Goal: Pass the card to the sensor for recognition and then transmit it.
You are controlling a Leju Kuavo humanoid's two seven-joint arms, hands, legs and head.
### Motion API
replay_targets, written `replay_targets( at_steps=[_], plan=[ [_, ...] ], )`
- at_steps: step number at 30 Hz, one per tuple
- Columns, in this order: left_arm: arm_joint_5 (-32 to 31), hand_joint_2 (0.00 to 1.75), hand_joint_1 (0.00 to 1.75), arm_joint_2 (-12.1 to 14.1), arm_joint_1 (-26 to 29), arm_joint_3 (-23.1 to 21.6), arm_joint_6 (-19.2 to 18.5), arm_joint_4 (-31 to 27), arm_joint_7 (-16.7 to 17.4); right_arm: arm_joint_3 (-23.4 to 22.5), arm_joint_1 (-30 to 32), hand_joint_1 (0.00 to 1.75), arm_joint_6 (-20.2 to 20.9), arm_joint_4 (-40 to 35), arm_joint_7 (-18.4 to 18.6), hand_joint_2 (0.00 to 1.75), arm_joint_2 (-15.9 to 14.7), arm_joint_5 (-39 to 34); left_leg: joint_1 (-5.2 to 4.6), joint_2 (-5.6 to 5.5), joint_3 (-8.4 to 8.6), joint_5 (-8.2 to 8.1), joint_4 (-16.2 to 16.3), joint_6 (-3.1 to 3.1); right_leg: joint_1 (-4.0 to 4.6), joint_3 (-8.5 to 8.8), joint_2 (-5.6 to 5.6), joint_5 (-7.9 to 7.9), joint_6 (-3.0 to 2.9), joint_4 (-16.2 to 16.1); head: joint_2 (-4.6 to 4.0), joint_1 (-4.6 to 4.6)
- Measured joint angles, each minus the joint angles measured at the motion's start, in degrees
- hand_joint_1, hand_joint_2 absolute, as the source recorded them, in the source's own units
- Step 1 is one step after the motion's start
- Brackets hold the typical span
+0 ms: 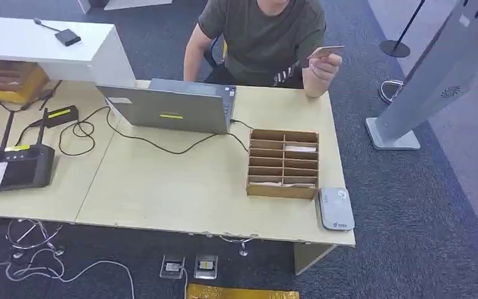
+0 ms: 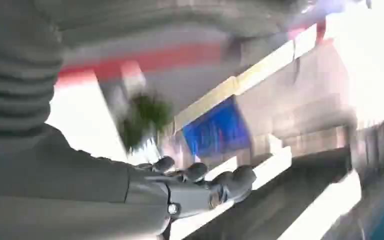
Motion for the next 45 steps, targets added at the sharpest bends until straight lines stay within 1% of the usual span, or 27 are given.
replay_targets(
  at_steps=[1, 2, 3, 5, 7, 8, 9, 12, 14, 19, 28, 35, 45],
  plan=[
    [0.5, 0.00, 0.00, -0.2, -0.2, -0.1, 0.1, 0.0, 0.4, 7.8, -2.5, 0.00, 0.9, 1.5, 0.6, 1.75, 1.5, 0.7, -0.04, -0.03, -0.05, 0.10, 0.0, 0.09, -0.05, -0.24, -0.08, 0.00, 0.01, 0.1, 0.00, -0.64],
    [0.9, 0.00, 0.00, -0.3, -0.4, -0.2, 0.3, -0.1, 0.6, 13.8, -4.4, 0.00, 0.8, 3.0, 0.3, 1.75, 2.7, 2.1, -0.02, -0.62, -0.32, 0.26, 0.0, 0.07, -0.05, -0.36, -0.65, -0.03, -0.01, 0.2, 0.00, -0.68],
    [1.1, 0.00, 0.00, -0.3, -0.4, -0.3, 0.5, -0.1, 0.8, 17.6, -6.2, 0.00, 0.4, 5.1, -0.4, 1.75, 3.8, 3.2, 0.06, -1.05, -0.48, 0.35, 0.0, 0.06, 0.00, -0.41, -1.06, -0.04, -0.02, 0.2, 0.00, -0.65],
    [1.4, 0.00, 0.00, -0.4, 0.0, -0.5, 0.6, -0.1, 0.8, 22.3, -8.8, 0.00, -0.7, 10.6, -1.2, 1.75, 6.8, 4.3, 0.14, -1.51, -0.62, 0.38, 0.0, 0.02, 0.11, -0.41, -1.51, -0.17, -0.17, 0.2, 0.00, -0.63],
    [1.6, 0.00, 0.00, -0.3, 0.7, -0.5, 0.8, -0.1, 0.9, 27.0, -11.0, 0.00, -1.1, 14.7, -1.6, 1.75, 9.3, 4.8, 0.16, -1.54, -0.64, 0.37, 0.0, 0.01, 0.15, -0.46, -1.53, -0.29, -0.27, 0.2, 0.00, -0.70],
    [1.6, 0.00, 0.00, -0.3, 1.1, -0.6, 1.0, 0.0, 0.9, 29.4, -11.7, 0.00, -1.1, 16.1, -1.7, 1.75, 10.4, 4.9, 0.17, -1.54, -0.28, 0.36, 0.0, -0.01, 0.18, -0.48, -1.54, -0.32, -0.30, 0.2, 0.00, -0.75],
    [1.6, 0.00, 0.00, -0.3, 1.2, -0.6, 1.0, 0.0, 0.9, 31.3, -12.3, 0.00, -1.1, 17.4, -1.8, 1.75, 11.0, 5.2, 0.18, -1.63, 0.19, 0.37, 0.0, -0.03, 0.20, -0.56, -1.65, -0.35, -0.29, 0.2, 0.00, -0.66],
    [1.4, 0.00, 0.00, -0.3, 1.3, -1.1, 0.7, -0.1, 0.9, 35.4, -13.2, 0.00, -1.1, 20.8, -1.6, 1.75, 12.9, 5.5, 0.19, -1.78, 0.16, 0.38, 0.0, -0.06, 0.22, -0.55, -1.86, -0.39, -0.32, 0.2, 0.00, -0.68],
    [1.2, 0.00, 0.00, -0.3, 1.4, -1.6, 0.3, 0.0, 0.9, 37.2, -13.6, 0.00, -1.1, 22.1, -0.8, 1.75, 13.5, 5.5, 0.16, -1.76, 0.17, 0.37, 0.0, -0.06, 0.18, -0.54, -1.84, -0.38, -0.32, 0.2, 0.00, -0.68],
    [1.0, 0.00, 0.00, 0.0, 1.8, -2.0, 0.0, 0.0, 0.9, 40.0, -14.2, 0.00, -1.2, 23.8, -0.4, 1.75, 14.0, 5.6, 0.10, -1.71, 0.18, 0.38, 0.0, -0.06, 0.11, -0.53, -1.80, -0.33, -0.25, 0.2, 0.00, -0.66],
    [1.0, 0.00, 0.00, 0.2, 2.0, -2.9, 0.0, 0.0, 0.9, 43.3, -14.9, 0.00, -1.2, 25.8, -0.4, 1.75, 14.5, 5.6, 0.09, -1.71, 0.22, 0.41, 0.1, -0.10, 0.10, -0.51, -1.79, -0.25, -0.23, 0.2, 0.00, -0.66],
    [1.0, 0.00, 0.00, 0.2, 2.0, -3.2, -0.1, 0.0, 0.8, 45.0, -15.1, 0.00, -1.2, 26.7, -0.4, 1.75, 14.5, 5.6, 0.09, -1.71, 0.22, 0.41, 0.1, -0.10, 0.10, -0.51, -1.78, -0.25, -0.23, 0.2, 0.00, -0.66],
    [1.0, 0.00, 0.00, 0.4, 2.1, -3.3, 0.0, 0.0, 0.9, 45.9, -15.3, 0.00, -1.3, 27.5, -0.3, 1.75, 14.7, 5.6, 0.09, -1.70, 0.23, 0.42, 0.1, -0.11, 0.10, -0.51, -1.78, -0.25, -0.23, 0.2, 0.00, -0.66]
  ],
)
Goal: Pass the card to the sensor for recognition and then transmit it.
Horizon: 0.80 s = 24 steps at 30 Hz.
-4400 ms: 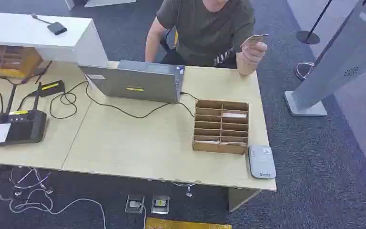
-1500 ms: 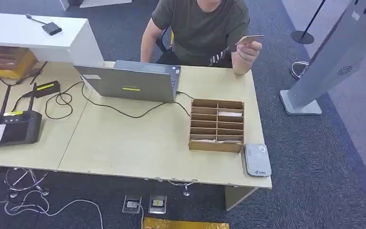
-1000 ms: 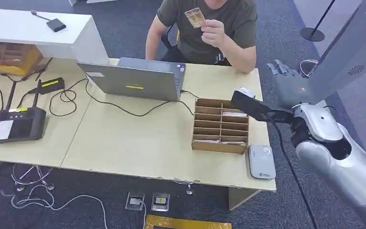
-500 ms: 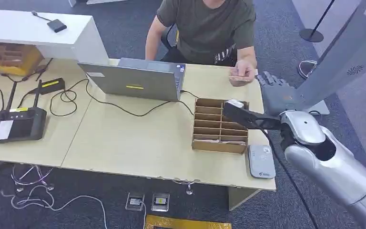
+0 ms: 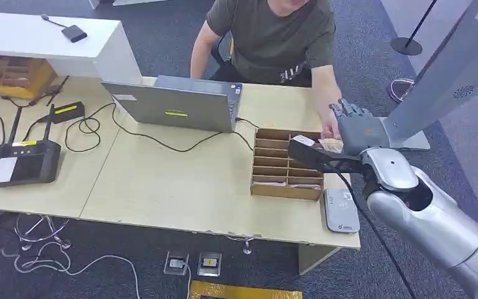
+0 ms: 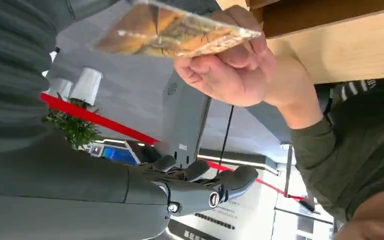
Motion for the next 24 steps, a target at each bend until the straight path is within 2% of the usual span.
replay_targets(
  at_steps=[24],
  plan=[
    [0.0, 0.00, 0.00, 0.2, 0.0, 0.0, 0.0, 0.0, 0.0, 0.3, -0.1, 0.00, 0.0, 1.1, 0.0, 1.75, 0.1, 0.0, 0.00, 0.00, 0.00, 0.00, 0.0, 0.00, 0.00, 0.01, 0.00, 0.00, 0.00, 0.0, 0.00, 0.00]
  ],
)
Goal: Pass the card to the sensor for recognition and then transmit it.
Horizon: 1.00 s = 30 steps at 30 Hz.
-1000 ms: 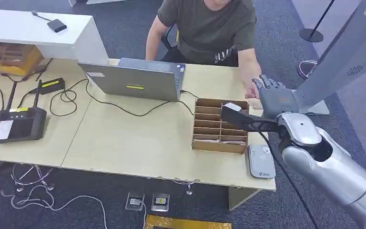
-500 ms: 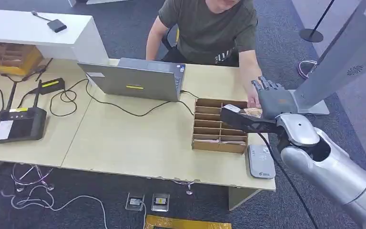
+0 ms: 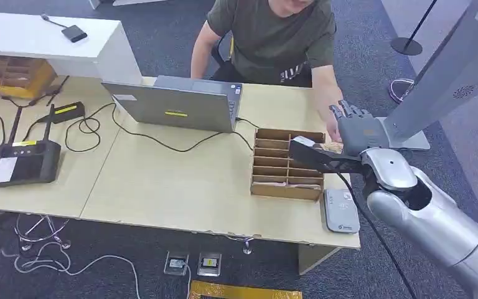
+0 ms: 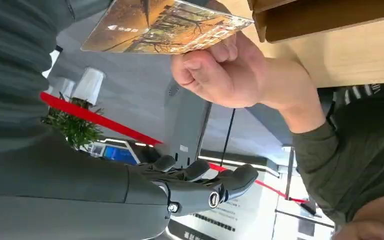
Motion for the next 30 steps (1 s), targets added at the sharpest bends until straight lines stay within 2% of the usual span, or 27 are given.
replay_targets(
  at_steps=[3, 4, 5, 8, 11, 14, 22, 30],
  plan=[
    [0.0, 0.00, 0.00, 0.0, 0.0, 0.0, 0.0, 0.0, 0.0, 0.0, 0.0, 0.00, 0.0, 0.1, 0.0, 1.75, 0.0, 0.0, 0.00, 0.00, 0.00, 0.00, 0.0, 0.00, 0.00, 0.00, 0.00, 0.00, 0.00, 0.0, 0.00, 0.00],
    [-0.1, 0.00, 0.00, 0.0, 0.0, 0.0, 0.0, 0.0, 0.0, 0.0, 0.0, 0.21, 0.0, 0.1, 0.1, 1.75, 0.0, 0.2, 0.00, 0.01, 0.03, 0.00, 0.0, 0.00, 0.00, -0.01, 0.01, 0.00, 0.00, 0.0, 0.00, 0.00],
    [-1.0, 0.00, 0.00, 0.0, 0.0, -0.1, -0.3, 0.0, -0.1, 0.0, 0.1, 1.75, 0.1, 0.1, 0.7, 1.75, 0.0, 1.2, 0.00, 0.02, 0.05, 0.00, 0.0, 0.00, 0.00, -0.02, 0.02, 0.00, 0.00, 0.0, 0.00, 0.00],
    [-4.1, 0.00, 0.00, 0.4, 0.1, -1.6, -1.6, 0.0, -1.2, -2.7, 2.8, 1.75, 2.0, -0.7, 3.2, 1.75, -1.5, 4.7, 0.00, -0.05, 0.21, 0.00, 0.1, 0.00, 0.01, 0.12, -0.04, -0.01, 0.01, -0.1, 0.00, 0.00],
    [-4.5, 0.00, 0.00, 0.9, 0.4, -2.9, -2.1, 0.0, -1.5, -6.6, 6.5, 1.75, 4.7, -4.2, 3.3, 1.75, -5.2, 4.8, -0.04, 0.10, 0.11, -0.05, 0.1, 0.03, -0.04, 0.11, 0.08, 0.00, 0.02, -0.1, 0.00, 0.02],
    [-4.4, 0.00, 0.00, 1.4, 0.6, -4.0, -2.1, 0.0, -1.5, -8.9, 8.2, 1.75, 6.8, -6.1, 3.3, 1.75, -6.5, 5.8, -0.04, 0.63, 0.26, -0.16, 0.1, 0.01, -0.05, 0.04, 0.68, 0.08, 0.08, -0.1, 0.00, -0.02],
    [-4.3, 0.00, 0.00, 1.8, 0.5, -6.2, -2.1, 0.0, -1.5, -14.0, 12.4, 1.75, 6.6, -9.3, 3.3, 1.75, -8.3, 7.7, -0.03, 0.60, 0.27, -0.12, 0.1, 0.02, -0.04, 0.06, 0.67, 0.12, 0.08, 0.0, 0.00, -0.02],
    [-4.4, 0.00, 0.00, 2.1, 0.5, -7.3, -2.1, 0.0, -1.5, -16.2, 13.5, 1.75, 6.6, -11.0, 3.3, 1.75, -9.2, 7.8, -0.04, 0.60, 0.26, -0.12, 0.1, 0.02, -0.05, 0.05, 0.70, 0.12, 0.08, 0.0, 0.00, 0.00]
  ],
)
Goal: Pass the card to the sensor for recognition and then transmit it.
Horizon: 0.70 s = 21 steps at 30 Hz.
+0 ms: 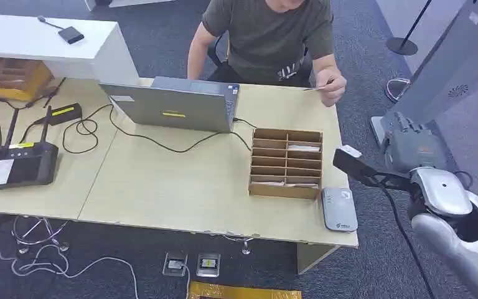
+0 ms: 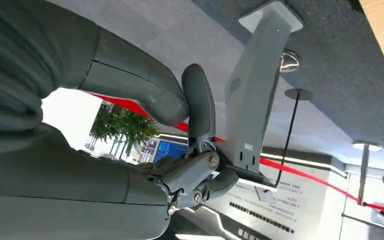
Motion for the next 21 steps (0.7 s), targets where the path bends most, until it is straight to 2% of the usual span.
replay_targets(
  at_steps=[17, 18, 19, 21],
  plan=[
    [-0.3, 0.00, 0.00, 0.2, 0.0, -2.0, -0.3, 0.0, 0.0, -2.2, 1.2, 1.75, 0.0, -0.8, 0.0, 1.75, -0.4, 2.2, 0.00, 0.00, -0.02, 0.00, 0.0, 0.00, 0.00, 0.00, 0.00, 0.00, 0.00, 0.0, 0.00, 0.00],
    [-0.4, 0.00, 0.00, 0.3, 0.0, -2.2, -0.3, 0.0, 0.0, -2.4, 1.2, 0.09, 0.0, -0.8, 0.0, 1.75, -0.4, 2.2, 0.00, 0.00, -0.02, 0.00, 0.0, 0.00, 0.00, 0.00, 0.00, 0.00, 0.00, 0.0, 0.00, -0.02],
    [-0.4, 0.00, 0.00, 0.3, 0.0, -2.3, -0.3, 0.0, 0.0, -2.4, 1.2, 0.00, 0.0, -0.8, 0.0, 1.75, -0.5, 2.3, 0.00, 0.00, -0.01, 0.00, 0.0, 0.00, 0.00, 0.00, 0.00, 0.00, 0.00, 0.0, 0.00, 0.00],
    [-0.4, 0.00, 0.00, 0.3, 0.0, -2.4, -0.3, 0.0, 0.0, -2.4, 1.2, 0.00, 0.0, -0.8, 0.0, 1.75, -0.4, 2.3, 0.00, 0.00, -0.02, 0.00, 0.0, 0.00, 0.00, 0.00, -0.01, 0.00, 0.00, 0.0, 0.00, 0.00]
  ],
)
